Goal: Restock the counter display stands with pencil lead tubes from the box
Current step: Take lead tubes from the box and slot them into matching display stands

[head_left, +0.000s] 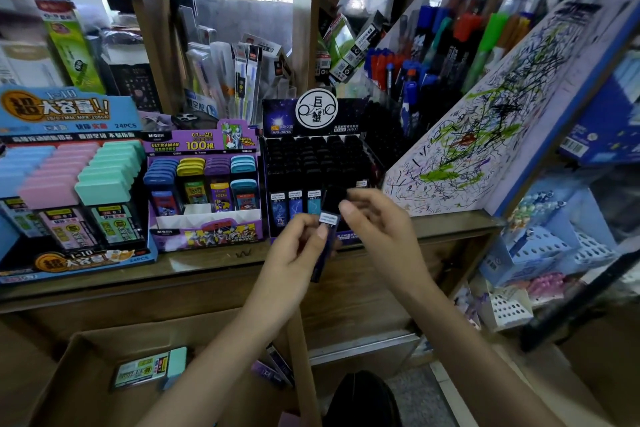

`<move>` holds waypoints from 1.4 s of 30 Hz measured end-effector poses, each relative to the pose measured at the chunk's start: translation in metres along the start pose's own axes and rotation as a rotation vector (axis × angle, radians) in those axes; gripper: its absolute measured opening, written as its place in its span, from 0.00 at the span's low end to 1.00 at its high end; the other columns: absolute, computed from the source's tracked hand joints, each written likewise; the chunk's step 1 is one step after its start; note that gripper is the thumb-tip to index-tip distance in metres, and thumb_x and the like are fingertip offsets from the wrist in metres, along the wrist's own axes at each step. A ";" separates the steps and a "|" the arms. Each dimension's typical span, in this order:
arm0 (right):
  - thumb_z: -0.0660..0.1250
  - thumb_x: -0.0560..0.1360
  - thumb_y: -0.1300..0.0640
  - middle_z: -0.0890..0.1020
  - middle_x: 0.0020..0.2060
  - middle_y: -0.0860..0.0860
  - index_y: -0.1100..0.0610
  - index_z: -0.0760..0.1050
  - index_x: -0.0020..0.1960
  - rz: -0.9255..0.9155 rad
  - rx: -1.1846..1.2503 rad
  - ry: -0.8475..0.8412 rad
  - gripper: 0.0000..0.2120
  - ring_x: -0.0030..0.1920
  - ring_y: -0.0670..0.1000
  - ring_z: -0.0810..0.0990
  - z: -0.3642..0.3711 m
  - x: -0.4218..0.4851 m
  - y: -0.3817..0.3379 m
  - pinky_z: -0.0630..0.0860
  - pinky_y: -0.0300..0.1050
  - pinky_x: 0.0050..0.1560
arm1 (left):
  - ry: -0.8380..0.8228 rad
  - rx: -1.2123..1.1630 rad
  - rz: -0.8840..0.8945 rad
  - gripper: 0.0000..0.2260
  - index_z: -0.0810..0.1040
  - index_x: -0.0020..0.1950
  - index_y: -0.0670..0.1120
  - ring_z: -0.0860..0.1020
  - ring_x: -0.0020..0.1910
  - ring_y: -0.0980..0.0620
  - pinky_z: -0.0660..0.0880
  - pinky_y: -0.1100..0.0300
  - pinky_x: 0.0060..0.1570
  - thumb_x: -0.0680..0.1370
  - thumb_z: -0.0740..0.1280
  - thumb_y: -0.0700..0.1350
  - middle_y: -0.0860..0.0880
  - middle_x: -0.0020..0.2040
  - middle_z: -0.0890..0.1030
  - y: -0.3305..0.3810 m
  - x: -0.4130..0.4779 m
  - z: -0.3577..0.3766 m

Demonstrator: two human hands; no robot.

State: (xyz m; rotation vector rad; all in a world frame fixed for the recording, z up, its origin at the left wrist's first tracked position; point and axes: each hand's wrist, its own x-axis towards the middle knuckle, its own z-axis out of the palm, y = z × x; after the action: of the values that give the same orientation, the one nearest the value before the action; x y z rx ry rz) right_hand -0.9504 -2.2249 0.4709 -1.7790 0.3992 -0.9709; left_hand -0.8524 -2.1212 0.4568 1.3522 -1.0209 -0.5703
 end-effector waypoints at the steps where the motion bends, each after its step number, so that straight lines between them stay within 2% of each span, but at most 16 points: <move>1: 0.65 0.77 0.59 0.82 0.42 0.44 0.47 0.77 0.49 -0.012 0.006 -0.013 0.07 0.44 0.43 0.81 0.000 -0.001 -0.003 0.77 0.35 0.43 | -0.021 0.044 0.021 0.05 0.74 0.48 0.50 0.77 0.41 0.59 0.72 0.67 0.42 0.79 0.59 0.45 0.52 0.41 0.78 0.002 0.001 0.005; 4: 0.65 0.76 0.62 0.83 0.39 0.47 0.52 0.78 0.47 -0.022 -0.002 -0.021 0.07 0.41 0.44 0.80 -0.013 0.001 -0.010 0.77 0.37 0.41 | -0.064 0.211 0.085 0.06 0.74 0.53 0.50 0.76 0.46 0.58 0.72 0.63 0.46 0.80 0.59 0.46 0.53 0.46 0.78 0.002 0.006 0.013; 6: 0.66 0.75 0.62 0.82 0.38 0.45 0.51 0.79 0.46 -0.040 -0.024 0.049 0.06 0.39 0.42 0.80 -0.030 0.011 -0.013 0.77 0.36 0.41 | -0.044 0.509 0.219 0.13 0.73 0.62 0.48 0.73 0.57 0.58 0.70 0.63 0.55 0.80 0.59 0.49 0.53 0.56 0.76 0.000 0.015 0.010; 8: 0.66 0.75 0.61 0.81 0.37 0.42 0.50 0.78 0.47 -0.064 -0.054 0.173 0.06 0.38 0.39 0.78 -0.050 0.025 -0.013 0.75 0.32 0.39 | 0.020 0.816 0.372 0.17 0.71 0.67 0.44 0.70 0.63 0.53 0.66 0.60 0.61 0.80 0.61 0.48 0.49 0.63 0.73 0.002 0.028 0.003; 11: 0.68 0.75 0.62 0.81 0.42 0.46 0.54 0.76 0.50 -0.066 -0.114 0.239 0.06 0.40 0.39 0.80 -0.067 0.047 -0.008 0.75 0.31 0.41 | 0.064 1.095 0.495 0.18 0.72 0.67 0.41 0.71 0.65 0.44 0.67 0.51 0.62 0.78 0.66 0.43 0.44 0.66 0.73 0.005 0.050 -0.002; 14: 0.69 0.74 0.62 0.81 0.44 0.48 0.53 0.75 0.50 -0.051 -0.192 0.150 0.07 0.45 0.44 0.81 -0.067 0.062 0.006 0.77 0.33 0.45 | 0.042 1.231 0.514 0.20 0.70 0.69 0.43 0.69 0.67 0.43 0.64 0.48 0.66 0.77 0.66 0.43 0.45 0.68 0.72 0.007 0.067 -0.003; 16: 0.69 0.73 0.62 0.82 0.45 0.53 0.53 0.76 0.50 -0.043 -0.204 0.067 0.07 0.46 0.47 0.82 -0.063 0.066 0.014 0.78 0.35 0.45 | 0.014 1.271 0.518 0.21 0.69 0.70 0.43 0.69 0.67 0.43 0.63 0.48 0.66 0.77 0.65 0.43 0.45 0.68 0.72 0.007 0.074 -0.003; 17: 0.69 0.73 0.62 0.82 0.45 0.54 0.52 0.76 0.49 -0.049 -0.210 0.026 0.08 0.44 0.45 0.82 -0.062 0.067 0.018 0.77 0.34 0.45 | 0.000 1.282 0.515 0.21 0.69 0.70 0.43 0.69 0.67 0.43 0.63 0.48 0.66 0.78 0.65 0.43 0.45 0.68 0.72 0.006 0.076 -0.003; 20: 0.69 0.74 0.62 0.81 0.41 0.47 0.50 0.76 0.49 -0.076 -0.243 -0.065 0.08 0.40 0.37 0.81 -0.064 0.067 0.025 0.74 0.29 0.41 | -0.027 1.299 0.498 0.20 0.69 0.70 0.44 0.70 0.65 0.44 0.65 0.50 0.63 0.78 0.64 0.44 0.44 0.66 0.73 0.004 0.079 -0.005; 24: 0.69 0.73 0.64 0.82 0.40 0.44 0.53 0.77 0.50 -0.037 -0.211 -0.136 0.09 0.41 0.39 0.82 -0.071 0.069 0.029 0.76 0.32 0.43 | -0.018 1.284 0.516 0.19 0.72 0.68 0.43 0.73 0.61 0.43 0.69 0.50 0.56 0.77 0.66 0.42 0.44 0.63 0.75 0.004 0.081 -0.005; 29: 0.69 0.74 0.58 0.80 0.41 0.47 0.56 0.77 0.52 0.044 -0.413 -0.067 0.07 0.42 0.45 0.81 -0.064 0.069 0.036 0.75 0.29 0.40 | 0.001 1.275 0.525 0.19 0.72 0.67 0.43 0.73 0.60 0.43 0.69 0.50 0.56 0.77 0.66 0.42 0.44 0.62 0.76 0.002 0.081 -0.004; 32: 0.70 0.73 0.53 0.78 0.38 0.47 0.58 0.78 0.50 0.038 -0.644 -0.035 0.10 0.38 0.43 0.77 -0.058 0.071 0.037 0.72 0.29 0.37 | -0.013 1.277 0.527 0.20 0.70 0.69 0.44 0.71 0.62 0.44 0.67 0.52 0.57 0.78 0.64 0.44 0.45 0.64 0.74 0.002 0.083 -0.005; 36: 0.71 0.72 0.50 0.75 0.32 0.44 0.59 0.78 0.48 0.054 -0.789 -0.035 0.12 0.34 0.40 0.73 -0.056 0.070 0.033 0.71 0.32 0.34 | -0.029 1.225 0.510 0.21 0.67 0.72 0.45 0.69 0.65 0.45 0.64 0.53 0.61 0.79 0.63 0.45 0.45 0.66 0.71 0.007 0.082 -0.008; 39: 0.69 0.74 0.51 0.80 0.42 0.49 0.60 0.77 0.55 0.014 -0.848 0.012 0.15 0.39 0.43 0.75 -0.056 0.061 0.024 0.70 0.36 0.41 | 0.008 1.180 0.531 0.20 0.70 0.69 0.43 0.71 0.62 0.43 0.68 0.50 0.59 0.77 0.65 0.44 0.43 0.63 0.74 0.016 0.067 -0.018; 40: 0.69 0.74 0.52 0.80 0.46 0.52 0.59 0.77 0.57 -0.024 -0.864 0.039 0.15 0.42 0.45 0.76 -0.055 0.056 0.019 0.70 0.36 0.43 | 0.026 1.164 0.543 0.19 0.72 0.67 0.43 0.73 0.60 0.43 0.69 0.50 0.57 0.77 0.66 0.43 0.43 0.61 0.75 0.017 0.059 -0.024; 42: 0.68 0.75 0.53 0.78 0.49 0.51 0.58 0.76 0.58 -0.097 -0.831 0.071 0.14 0.44 0.43 0.75 -0.049 0.041 0.010 0.70 0.33 0.43 | 0.046 1.137 0.534 0.17 0.74 0.64 0.43 0.75 0.57 0.43 0.72 0.50 0.53 0.76 0.67 0.43 0.44 0.58 0.76 0.015 0.036 -0.040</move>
State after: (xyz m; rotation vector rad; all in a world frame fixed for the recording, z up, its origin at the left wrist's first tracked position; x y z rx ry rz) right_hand -0.9606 -2.2864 0.4865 -2.5236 0.8562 -1.0115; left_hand -0.8049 -2.1278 0.4840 1.9030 -1.6913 0.5531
